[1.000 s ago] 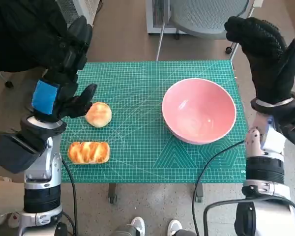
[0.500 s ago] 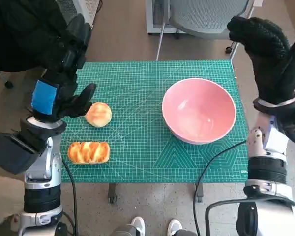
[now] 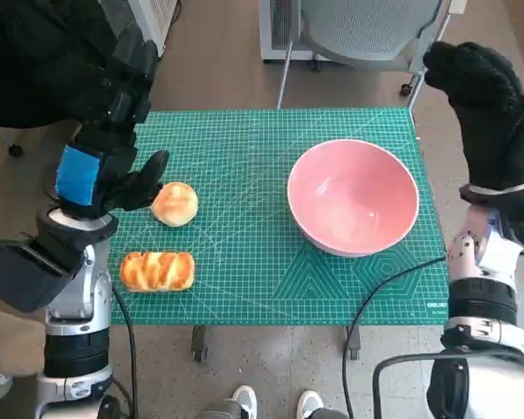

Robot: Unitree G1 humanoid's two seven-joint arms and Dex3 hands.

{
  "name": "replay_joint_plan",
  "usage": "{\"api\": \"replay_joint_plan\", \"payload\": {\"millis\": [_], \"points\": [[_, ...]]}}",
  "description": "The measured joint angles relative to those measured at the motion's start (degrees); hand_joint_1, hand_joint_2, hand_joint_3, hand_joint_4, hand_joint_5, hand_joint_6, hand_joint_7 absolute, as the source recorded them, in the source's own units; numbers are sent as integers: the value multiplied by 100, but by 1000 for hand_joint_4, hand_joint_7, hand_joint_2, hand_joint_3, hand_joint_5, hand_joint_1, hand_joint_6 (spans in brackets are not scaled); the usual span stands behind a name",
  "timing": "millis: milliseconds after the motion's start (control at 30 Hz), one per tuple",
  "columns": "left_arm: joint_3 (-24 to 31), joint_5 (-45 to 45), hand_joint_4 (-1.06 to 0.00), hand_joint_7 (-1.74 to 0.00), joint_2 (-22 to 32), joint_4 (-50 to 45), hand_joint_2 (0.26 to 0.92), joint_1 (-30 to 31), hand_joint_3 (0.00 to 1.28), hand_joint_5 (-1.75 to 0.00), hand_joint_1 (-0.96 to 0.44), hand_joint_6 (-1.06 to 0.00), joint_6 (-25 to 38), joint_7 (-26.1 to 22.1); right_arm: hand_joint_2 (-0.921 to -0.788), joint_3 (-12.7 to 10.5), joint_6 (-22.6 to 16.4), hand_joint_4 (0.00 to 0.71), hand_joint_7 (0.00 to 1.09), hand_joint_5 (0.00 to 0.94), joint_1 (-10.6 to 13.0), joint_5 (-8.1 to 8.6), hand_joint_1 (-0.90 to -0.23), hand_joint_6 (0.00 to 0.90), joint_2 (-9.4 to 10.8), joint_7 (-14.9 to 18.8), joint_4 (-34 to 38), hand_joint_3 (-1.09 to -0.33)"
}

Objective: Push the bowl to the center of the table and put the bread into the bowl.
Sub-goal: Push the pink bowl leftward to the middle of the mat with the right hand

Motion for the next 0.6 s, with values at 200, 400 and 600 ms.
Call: {"api": "replay_joint_plan", "payload": {"millis": [200,400,600], "points": [[4,-11,1,-112,-19,43,921,0,524,1,-639,1,-18,0,-921,-29,-40,208,0,0,-109,-64,-637,212,-1,-231,406,-860],[5,-14,1,-106,-35,82,921,0,527,1,-637,1,-57,0,-921,-80,38,204,1,0,-140,-161,-638,209,-4,-426,779,-871],[7,-30,1,-99,-36,130,921,0,529,1,-636,1,-70,-1,-921,-122,247,204,17,1,-195,-224,-638,238,-32,-650,1090,-884]]}}
